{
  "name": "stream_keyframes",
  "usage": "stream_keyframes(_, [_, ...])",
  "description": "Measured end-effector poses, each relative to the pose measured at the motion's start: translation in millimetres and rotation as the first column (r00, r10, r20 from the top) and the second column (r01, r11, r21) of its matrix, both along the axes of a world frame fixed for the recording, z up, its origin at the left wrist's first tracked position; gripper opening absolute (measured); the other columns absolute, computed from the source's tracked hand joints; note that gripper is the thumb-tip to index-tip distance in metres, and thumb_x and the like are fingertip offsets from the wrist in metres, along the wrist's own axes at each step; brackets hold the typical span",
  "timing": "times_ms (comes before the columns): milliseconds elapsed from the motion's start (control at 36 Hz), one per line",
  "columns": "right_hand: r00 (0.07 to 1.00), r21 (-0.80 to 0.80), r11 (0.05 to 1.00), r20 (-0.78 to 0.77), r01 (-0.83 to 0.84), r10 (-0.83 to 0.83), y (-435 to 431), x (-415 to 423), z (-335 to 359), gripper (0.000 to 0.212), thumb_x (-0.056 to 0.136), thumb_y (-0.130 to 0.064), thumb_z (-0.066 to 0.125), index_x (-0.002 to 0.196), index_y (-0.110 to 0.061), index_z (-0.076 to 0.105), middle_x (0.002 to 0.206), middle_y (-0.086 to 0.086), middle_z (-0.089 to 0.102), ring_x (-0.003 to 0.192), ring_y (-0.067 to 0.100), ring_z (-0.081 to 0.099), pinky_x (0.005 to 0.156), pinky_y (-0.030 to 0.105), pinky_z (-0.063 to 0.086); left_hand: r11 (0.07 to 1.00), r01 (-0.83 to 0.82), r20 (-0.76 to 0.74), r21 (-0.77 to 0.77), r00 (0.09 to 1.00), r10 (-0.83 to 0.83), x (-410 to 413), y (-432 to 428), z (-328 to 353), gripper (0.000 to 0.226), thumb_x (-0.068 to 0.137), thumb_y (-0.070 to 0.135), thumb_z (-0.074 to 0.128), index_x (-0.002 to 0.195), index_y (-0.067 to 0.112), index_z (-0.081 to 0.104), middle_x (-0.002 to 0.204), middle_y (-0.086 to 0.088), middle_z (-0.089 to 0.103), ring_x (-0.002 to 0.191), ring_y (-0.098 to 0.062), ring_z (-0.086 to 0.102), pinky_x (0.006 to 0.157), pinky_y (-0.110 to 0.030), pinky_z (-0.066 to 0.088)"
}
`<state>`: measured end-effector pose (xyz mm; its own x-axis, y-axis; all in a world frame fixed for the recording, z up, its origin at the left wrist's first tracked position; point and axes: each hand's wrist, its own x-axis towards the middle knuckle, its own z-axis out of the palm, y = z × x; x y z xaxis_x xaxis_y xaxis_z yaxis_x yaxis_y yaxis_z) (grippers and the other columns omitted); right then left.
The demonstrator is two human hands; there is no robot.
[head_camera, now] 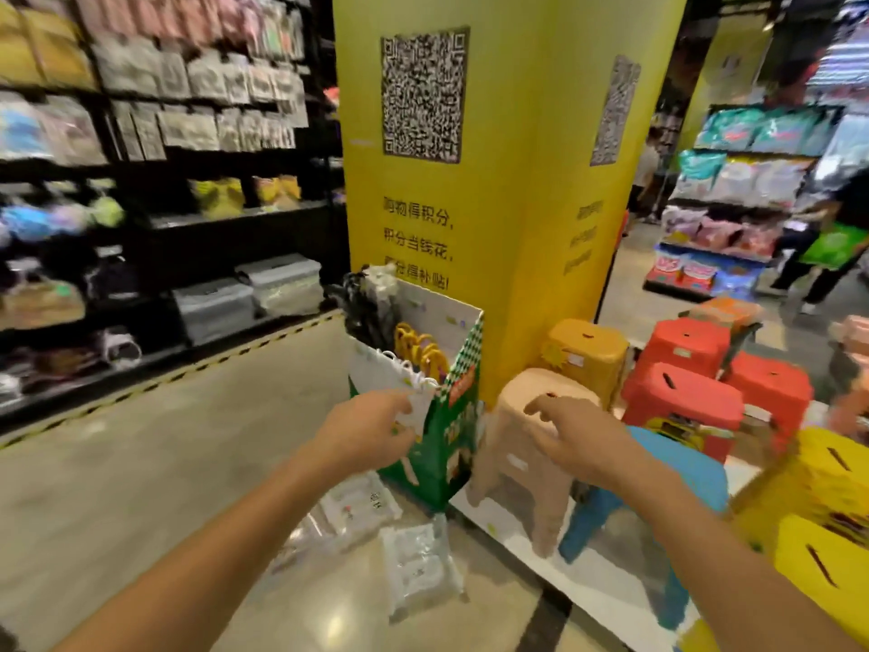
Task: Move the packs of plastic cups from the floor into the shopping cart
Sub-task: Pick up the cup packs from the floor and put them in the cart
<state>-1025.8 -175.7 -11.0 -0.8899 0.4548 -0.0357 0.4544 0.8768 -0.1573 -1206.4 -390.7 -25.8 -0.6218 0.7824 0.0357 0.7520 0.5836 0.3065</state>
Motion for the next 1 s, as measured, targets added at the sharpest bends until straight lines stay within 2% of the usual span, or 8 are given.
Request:
stream_keyframes(167, [0.996, -0.046, 0.995, 0.007, -0.087, 0.087, 2, -54, -9, 0.037, 0.109, -0.042, 0.048, 0.14, -0.024, 0.057, 0.134, 0.002, 0.066, 0.119, 0.023, 0.062, 0.097, 0.041, 0.055, 0.997, -0.07, 0.031, -0.011, 0.997, 0.07, -37, -4, -18, 0.047, 0.082, 0.048, 0.041, 0.122, 0.032, 0.06, 0.107, 0.007, 0.067, 0.094, -0.011, 0.061, 0.081, -0.04, 0.056])
stream_keyframes(306, [0.991, -0.067, 0.989, 0.007, -0.129, 0.13, 32, -78, -20, 0.042, 0.109, -0.043, 0.048, 0.146, -0.025, 0.053, 0.139, 0.003, 0.064, 0.122, 0.024, 0.062, 0.096, 0.043, 0.056, 0.995, -0.097, 0.018, -0.022, 0.995, 0.098, -49, 25, -19, 0.038, 0.093, 0.037, 0.052, 0.126, 0.02, 0.06, 0.114, 0.001, 0.065, 0.101, -0.016, 0.061, 0.088, -0.038, 0.053])
stream_keyframes(472, [0.986, -0.053, 0.985, 0.005, -0.164, 0.164, 82, -102, -26, 0.043, 0.109, -0.044, 0.047, 0.148, -0.027, 0.051, 0.14, 0.001, 0.063, 0.124, 0.022, 0.061, 0.093, 0.041, 0.055, 0.994, -0.105, 0.006, -0.027, 0.994, 0.105, -69, 75, -27, 0.037, 0.093, 0.036, 0.053, 0.127, 0.022, 0.059, 0.118, 0.002, 0.063, 0.104, -0.013, 0.059, 0.089, -0.033, 0.051])
stream_keyframes(611, [0.987, -0.06, 0.985, 0.0, -0.161, 0.161, 115, -123, -31, 0.043, 0.108, -0.044, 0.049, 0.147, -0.028, 0.052, 0.138, -0.001, 0.065, 0.121, 0.02, 0.063, 0.094, 0.041, 0.058, 0.995, -0.098, 0.017, -0.026, 0.995, 0.099, -87, 107, -33, 0.037, 0.093, 0.036, 0.053, 0.128, 0.023, 0.058, 0.12, 0.003, 0.062, 0.104, -0.01, 0.058, 0.086, -0.025, 0.049])
stream_keyframes(722, [0.989, -0.069, 0.987, 0.025, -0.145, 0.147, 128, -143, -35, 0.04, 0.107, -0.044, 0.049, 0.143, -0.026, 0.055, 0.135, 0.0, 0.067, 0.119, 0.02, 0.064, 0.093, 0.041, 0.059, 0.995, -0.101, 0.017, -0.027, 0.995, 0.101, -110, 119, -40, 0.039, 0.092, 0.037, 0.052, 0.128, 0.023, 0.058, 0.122, 0.003, 0.062, 0.106, -0.012, 0.058, 0.09, -0.03, 0.05])
stream_keyframes(861, [0.991, -0.043, 0.992, 0.039, -0.123, 0.125, 133, -179, -36, 0.039, 0.108, -0.044, 0.049, 0.142, -0.025, 0.056, 0.135, 0.001, 0.067, 0.119, 0.02, 0.064, 0.093, 0.038, 0.059, 0.998, -0.061, 0.014, -0.008, 0.998, 0.062, -150, 126, -47, 0.038, 0.094, 0.035, 0.052, 0.129, 0.022, 0.058, 0.124, 0.004, 0.061, 0.111, -0.011, 0.057, 0.092, -0.027, 0.048])
stream_keyframes(1000, [0.999, -0.032, 0.998, 0.002, -0.053, 0.053, 117, -226, -41, 0.039, 0.108, -0.046, 0.049, 0.139, -0.025, 0.058, 0.133, 0.001, 0.068, 0.118, 0.02, 0.065, 0.093, 0.04, 0.06, 1.0, -0.007, 0.005, -0.006, 1.0, 0.007, -211, 119, -55, 0.041, 0.093, 0.04, 0.051, 0.131, 0.026, 0.057, 0.125, 0.005, 0.061, 0.111, -0.012, 0.057, 0.092, -0.033, 0.052])
